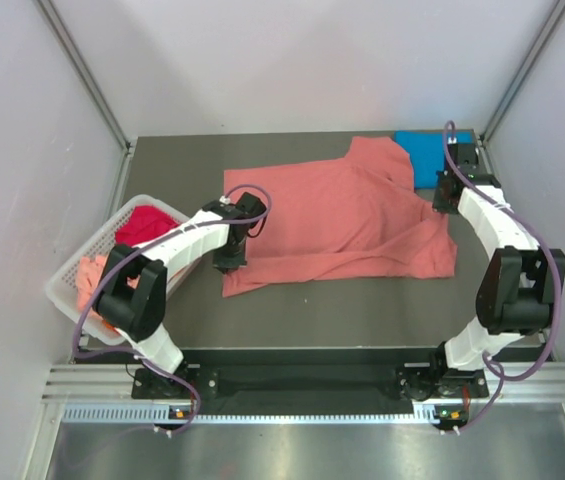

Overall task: Fold and stack the t-shirts
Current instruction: Fold the tshirt

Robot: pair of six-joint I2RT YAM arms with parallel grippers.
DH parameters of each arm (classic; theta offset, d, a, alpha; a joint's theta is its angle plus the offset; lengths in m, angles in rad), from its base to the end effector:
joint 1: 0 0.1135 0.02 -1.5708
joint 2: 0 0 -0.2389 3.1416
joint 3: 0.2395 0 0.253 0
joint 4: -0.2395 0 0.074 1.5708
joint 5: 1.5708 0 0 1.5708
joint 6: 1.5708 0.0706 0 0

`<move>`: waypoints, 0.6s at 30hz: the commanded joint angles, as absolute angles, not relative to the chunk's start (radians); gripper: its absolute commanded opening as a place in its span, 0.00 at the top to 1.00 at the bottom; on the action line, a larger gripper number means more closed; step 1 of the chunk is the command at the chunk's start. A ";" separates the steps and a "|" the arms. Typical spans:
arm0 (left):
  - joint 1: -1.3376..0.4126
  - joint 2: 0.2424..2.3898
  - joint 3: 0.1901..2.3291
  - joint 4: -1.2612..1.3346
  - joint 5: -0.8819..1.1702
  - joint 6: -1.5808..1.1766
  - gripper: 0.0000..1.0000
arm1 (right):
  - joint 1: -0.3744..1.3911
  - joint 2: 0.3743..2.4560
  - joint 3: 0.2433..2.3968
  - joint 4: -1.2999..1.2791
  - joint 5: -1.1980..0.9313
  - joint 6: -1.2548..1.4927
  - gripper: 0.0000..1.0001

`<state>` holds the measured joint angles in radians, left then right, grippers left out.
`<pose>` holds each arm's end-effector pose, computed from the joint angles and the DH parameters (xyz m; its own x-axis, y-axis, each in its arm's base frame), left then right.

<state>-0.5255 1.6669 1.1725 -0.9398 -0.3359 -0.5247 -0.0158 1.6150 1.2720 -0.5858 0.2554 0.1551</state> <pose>0.2772 -0.1338 0.1482 -0.9595 0.0097 -0.2814 -0.0530 0.9753 0.2144 0.3671 -0.0236 0.2121 -0.7655 0.1616 -0.6229 0.2883 0.9515 -0.1074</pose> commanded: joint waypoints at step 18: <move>-0.489 1.733 1.266 -0.968 -0.462 -0.508 1.00 | 0.110 1.766 1.489 -0.505 0.456 -0.021 0.99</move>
